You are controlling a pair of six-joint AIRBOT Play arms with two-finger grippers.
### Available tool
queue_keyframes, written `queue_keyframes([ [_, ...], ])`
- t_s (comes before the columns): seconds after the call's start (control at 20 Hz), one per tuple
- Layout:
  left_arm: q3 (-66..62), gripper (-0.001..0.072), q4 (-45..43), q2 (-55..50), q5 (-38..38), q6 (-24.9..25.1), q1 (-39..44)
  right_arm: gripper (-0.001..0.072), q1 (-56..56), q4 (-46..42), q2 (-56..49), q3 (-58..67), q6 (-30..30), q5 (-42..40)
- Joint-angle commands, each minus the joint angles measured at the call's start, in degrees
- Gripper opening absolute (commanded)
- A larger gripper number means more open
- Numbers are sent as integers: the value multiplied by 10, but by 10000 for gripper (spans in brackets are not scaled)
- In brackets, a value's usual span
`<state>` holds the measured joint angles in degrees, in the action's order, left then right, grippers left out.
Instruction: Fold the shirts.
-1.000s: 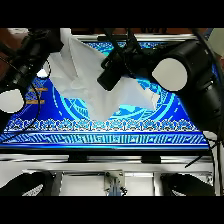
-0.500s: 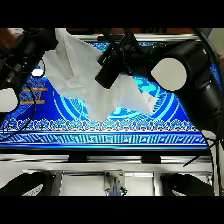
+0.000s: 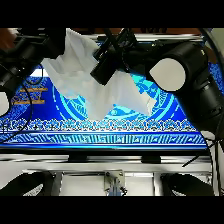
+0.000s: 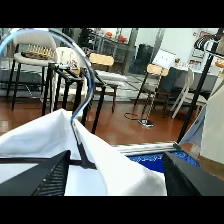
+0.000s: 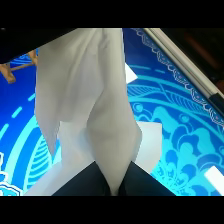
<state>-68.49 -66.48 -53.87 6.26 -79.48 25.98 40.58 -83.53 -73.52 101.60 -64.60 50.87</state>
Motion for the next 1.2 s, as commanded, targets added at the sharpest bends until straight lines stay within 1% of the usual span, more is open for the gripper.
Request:
queue_keyframes([
  [0.0, -1, 711, 0, 31, 9, 6, -8, 48, -1, -18, 3, 1, -24, -51],
  [0.15, -1, 711, 0, 70, 10, 5, -9, 48, -1, -41, 4, 1, -40, -57],
  [0.3, 0, 711, 0, 96, 18, 4, -4, 48, -1, -50, 5, 1, -56, -93],
  [0.35, 0, 711, 0, 104, 19, 4, -3, 48, -1, -83, 8, 1, -80, -98],
  [0.45, 0, 711, 0, 121, 19, 5, -4, 48, -7, -209, 21, 1, -181, -84],
  [0.5, 0, 711, 0, 129, 19, 12, -4, 48, -19, -273, 34, 1, -236, -63],
  [0.55, 0, 711, 0, 137, 19, 23, -4, 48, -35, -318, 50, 1, -269, -38],
  [0.65, 0, 710, -2, 150, 19, 41, -4, 48, -83, -380, 96, 1, -304, 18],
  [0.75, 0, 709, -2, 153, 18, 45, -6, 48, -143, -422, 153, 1, -318, 97],
  [0.85, 0, 710, -2, 151, 18, 44, -19, 48, -201, -472, 204, 1, -318, 197],
  [0.95, 0, 709, -2, 148, 18, 38, -29, 48, -263, -513, 249, 1, -318, 263],
  [1.0, 0, 710, -2, 147, 18, 38, -33, 48, -294, -522, 267, 1, -317, 269],
  [1.15, 0, 709, -2, 146, 18, 38, -36, 48, -394, -538, 301, 1, -315, 254],
])
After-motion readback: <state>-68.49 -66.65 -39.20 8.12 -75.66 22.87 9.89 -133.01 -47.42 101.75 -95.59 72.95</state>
